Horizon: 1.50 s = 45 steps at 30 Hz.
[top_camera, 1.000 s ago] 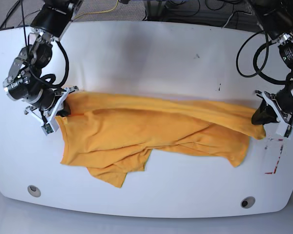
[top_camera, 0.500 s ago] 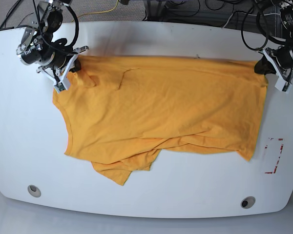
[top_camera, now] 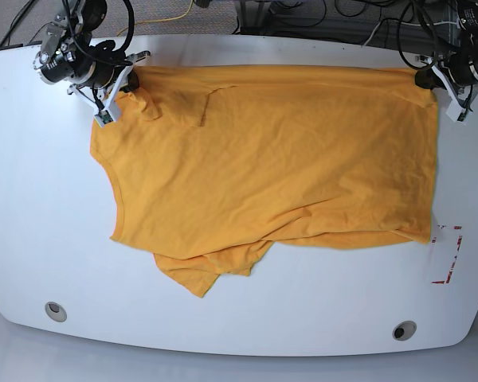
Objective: Layout the t-shirt on the table in an organized manner, then fold the t-shirt properly
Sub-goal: 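Lower the shirt and drag it flat across the table with both grippers, then pull the held shirt edge taut between both grippers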
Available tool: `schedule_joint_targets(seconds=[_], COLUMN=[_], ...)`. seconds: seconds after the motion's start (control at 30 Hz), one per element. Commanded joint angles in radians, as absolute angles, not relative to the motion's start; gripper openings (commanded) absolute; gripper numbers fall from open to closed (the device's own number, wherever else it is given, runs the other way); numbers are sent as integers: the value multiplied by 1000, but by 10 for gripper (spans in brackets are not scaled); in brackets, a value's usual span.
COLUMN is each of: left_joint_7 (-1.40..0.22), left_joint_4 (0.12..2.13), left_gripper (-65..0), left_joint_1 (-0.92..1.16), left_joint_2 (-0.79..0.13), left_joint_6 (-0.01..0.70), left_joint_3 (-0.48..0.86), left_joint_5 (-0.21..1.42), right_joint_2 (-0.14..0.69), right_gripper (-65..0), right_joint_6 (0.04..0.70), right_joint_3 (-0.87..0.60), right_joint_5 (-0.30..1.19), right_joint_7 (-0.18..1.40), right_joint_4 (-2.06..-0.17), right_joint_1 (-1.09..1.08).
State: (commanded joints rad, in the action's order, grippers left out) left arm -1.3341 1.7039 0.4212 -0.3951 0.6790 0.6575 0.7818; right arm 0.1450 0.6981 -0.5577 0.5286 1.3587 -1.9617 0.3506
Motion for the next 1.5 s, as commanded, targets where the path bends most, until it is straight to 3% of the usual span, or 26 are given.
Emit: schedule_joint_targets(seconds=[0.37,0.77,1.0,1.5], left_joint_7=[-1334,-1336,-1336,-1337], left_joint_4=[1707,1710,1713,1712], left_gripper=[-650,-650,-650,-650], left_joint_1=[470,515,504,314], left_joint_2=[-394,-377,-380,-390], left_joint_6=[698,698,698,698], left_joint_3=[661,720,720,736], left_joint_5=[634,630,630,630], right_joint_2=[143,61,54,50], right_gripper=[-650,-650,-650,-650], right_joint_6=[698,698,698,698], right_joint_3=[-618,-644,-647,-704], right_joint_5=[530,532,538,539], right_joint_7=[1359,1357,1357,1359], right_joint_4=[-1962,-1962,-1965,-1966], right_joint_1=[394,466,464,305])
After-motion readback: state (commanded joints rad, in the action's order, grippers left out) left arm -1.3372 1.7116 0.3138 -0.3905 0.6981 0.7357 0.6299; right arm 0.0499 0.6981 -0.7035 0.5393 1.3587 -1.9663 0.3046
